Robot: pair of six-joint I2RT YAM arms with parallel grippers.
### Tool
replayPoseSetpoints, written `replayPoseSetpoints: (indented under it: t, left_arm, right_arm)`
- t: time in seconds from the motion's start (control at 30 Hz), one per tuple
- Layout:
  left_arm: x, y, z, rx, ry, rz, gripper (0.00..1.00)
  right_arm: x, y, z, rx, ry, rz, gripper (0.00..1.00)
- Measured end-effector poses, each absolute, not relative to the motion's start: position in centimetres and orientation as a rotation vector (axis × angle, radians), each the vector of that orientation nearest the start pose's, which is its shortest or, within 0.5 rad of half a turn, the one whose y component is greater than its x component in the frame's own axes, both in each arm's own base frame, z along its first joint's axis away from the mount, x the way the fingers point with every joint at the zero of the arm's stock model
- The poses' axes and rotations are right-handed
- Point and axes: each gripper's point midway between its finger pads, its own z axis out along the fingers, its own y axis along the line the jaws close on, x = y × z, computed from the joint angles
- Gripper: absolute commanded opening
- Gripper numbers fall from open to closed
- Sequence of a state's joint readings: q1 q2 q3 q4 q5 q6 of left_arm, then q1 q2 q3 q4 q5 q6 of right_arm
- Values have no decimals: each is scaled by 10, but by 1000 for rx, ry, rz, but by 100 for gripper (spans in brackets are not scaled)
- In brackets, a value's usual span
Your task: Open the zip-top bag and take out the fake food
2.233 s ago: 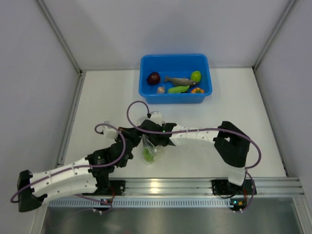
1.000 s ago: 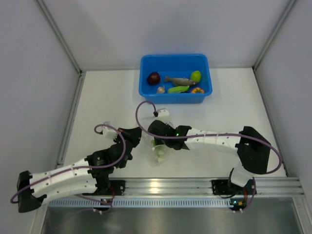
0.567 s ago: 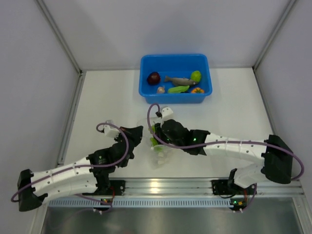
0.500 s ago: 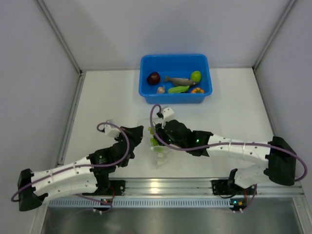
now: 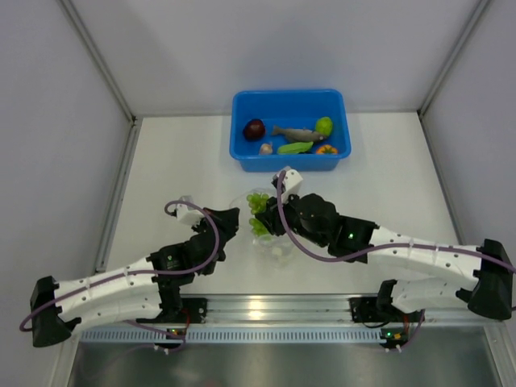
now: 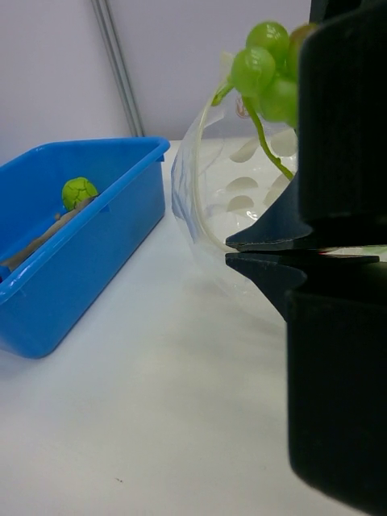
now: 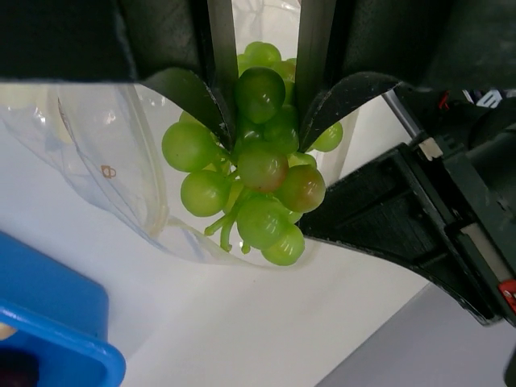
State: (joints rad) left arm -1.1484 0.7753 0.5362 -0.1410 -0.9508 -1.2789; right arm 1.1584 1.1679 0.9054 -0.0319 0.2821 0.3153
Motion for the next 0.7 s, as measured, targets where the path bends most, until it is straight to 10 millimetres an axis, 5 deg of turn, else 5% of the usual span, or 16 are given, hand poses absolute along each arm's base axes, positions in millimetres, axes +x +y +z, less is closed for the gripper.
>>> replayPoseSetpoints:
  t: [0.33, 0.5, 0.7]
  left_arm:
    - [221, -198, 211, -716, 1712, -788, 0]
    - [220, -197, 215, -722, 1700, -802, 0]
    - [219, -197, 220, -725, 1691, -827, 0]
  right_arm:
    - [192, 345, 298, -564, 1709, 829, 0]
    - [205, 338, 340, -443, 1610, 861, 0]
    - [225, 332, 365, -260, 1514, 902, 0]
